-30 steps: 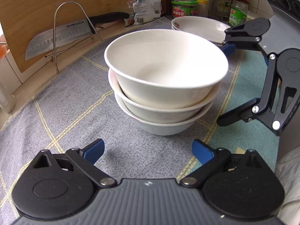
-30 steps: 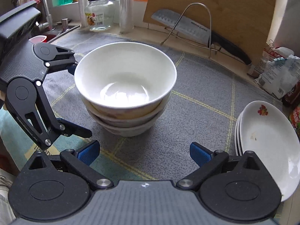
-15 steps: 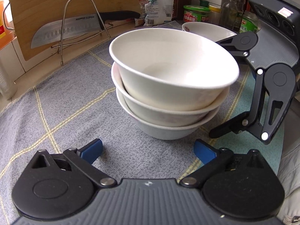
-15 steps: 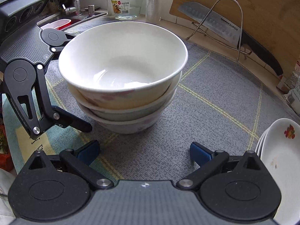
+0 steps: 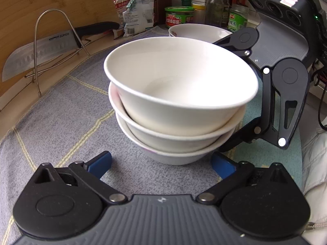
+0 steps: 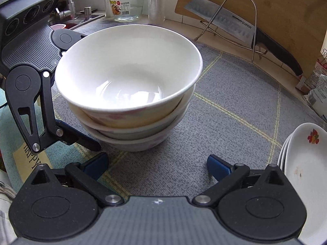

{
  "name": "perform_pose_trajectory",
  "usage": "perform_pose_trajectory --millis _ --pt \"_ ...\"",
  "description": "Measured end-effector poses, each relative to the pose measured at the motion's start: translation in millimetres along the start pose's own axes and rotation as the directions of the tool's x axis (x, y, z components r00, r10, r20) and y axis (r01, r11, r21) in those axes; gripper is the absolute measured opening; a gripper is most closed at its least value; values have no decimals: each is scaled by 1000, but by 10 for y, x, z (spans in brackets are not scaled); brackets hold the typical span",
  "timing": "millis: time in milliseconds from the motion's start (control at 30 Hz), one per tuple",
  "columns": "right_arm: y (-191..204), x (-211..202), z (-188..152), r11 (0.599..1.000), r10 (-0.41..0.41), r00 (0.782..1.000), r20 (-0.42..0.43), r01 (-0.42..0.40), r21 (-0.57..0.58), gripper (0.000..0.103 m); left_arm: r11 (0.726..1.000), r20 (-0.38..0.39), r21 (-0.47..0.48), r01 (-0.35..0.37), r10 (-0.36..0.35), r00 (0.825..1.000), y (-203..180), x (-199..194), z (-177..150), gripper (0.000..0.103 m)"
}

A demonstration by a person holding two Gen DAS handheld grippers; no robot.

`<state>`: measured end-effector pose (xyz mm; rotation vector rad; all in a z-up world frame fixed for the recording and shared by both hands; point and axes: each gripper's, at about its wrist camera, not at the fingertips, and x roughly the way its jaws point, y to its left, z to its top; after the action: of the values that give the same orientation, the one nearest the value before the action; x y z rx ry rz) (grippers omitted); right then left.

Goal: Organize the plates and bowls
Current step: 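Close the left tool and right tool on opposite sides of the white bowl stack, then lift and carry the bowl stack with both tools over the fruit-motif plates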

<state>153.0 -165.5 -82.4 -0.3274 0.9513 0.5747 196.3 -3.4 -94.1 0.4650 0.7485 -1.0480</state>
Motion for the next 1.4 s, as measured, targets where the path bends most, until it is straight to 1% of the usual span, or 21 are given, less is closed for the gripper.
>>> perform_pose_trajectory --millis 167,267,433,500,667,767,933,1000,1067,1200,1400 --pt "-26 52 86 999 19 1000 -14 -20 -29 103 998 -12 51 43 -42 999 60 26 45 103" --pt "-44 86 137 997 42 999 -16 -43 -66 103 995 -21 79 61 -59 998 72 44 63 103" --pt "-88 139 222 988 82 996 -29 -85 -129 103 989 -33 122 77 -74 997 94 67 74 103" --pt "-90 155 250 985 89 995 -38 -94 -147 103 988 -40 131 82 -77 996 111 80 84 103" --pt "-73 169 281 977 97 995 -39 -102 -190 103 976 -44 196 92 -85 995 106 75 99 102" --pt "-75 158 294 970 113 993 -43 -120 -210 101 967 -51 230 110 -101 994 115 81 111 102" --pt "-75 147 319 959 148 987 -56 -157 -234 93 951 -62 276 138 -125 990 119 81 128 98" --pt "-53 126 319 955 157 986 -59 -167 -245 87 949 -64 275 157 -145 987 134 73 134 91" --pt "-40 119 325 953 160 985 -60 -170 -252 84 948 -63 270 167 -156 986 152 73 132 91" --pt "-14 87 306 953 154 987 -54 -163 -257 83 943 -51 280 178 -170 984 147 45 122 86" --pt "26 43 355 947 150 987 -60 -161 -278 83 932 -29 314 182 -182 983 137 33 126 85"
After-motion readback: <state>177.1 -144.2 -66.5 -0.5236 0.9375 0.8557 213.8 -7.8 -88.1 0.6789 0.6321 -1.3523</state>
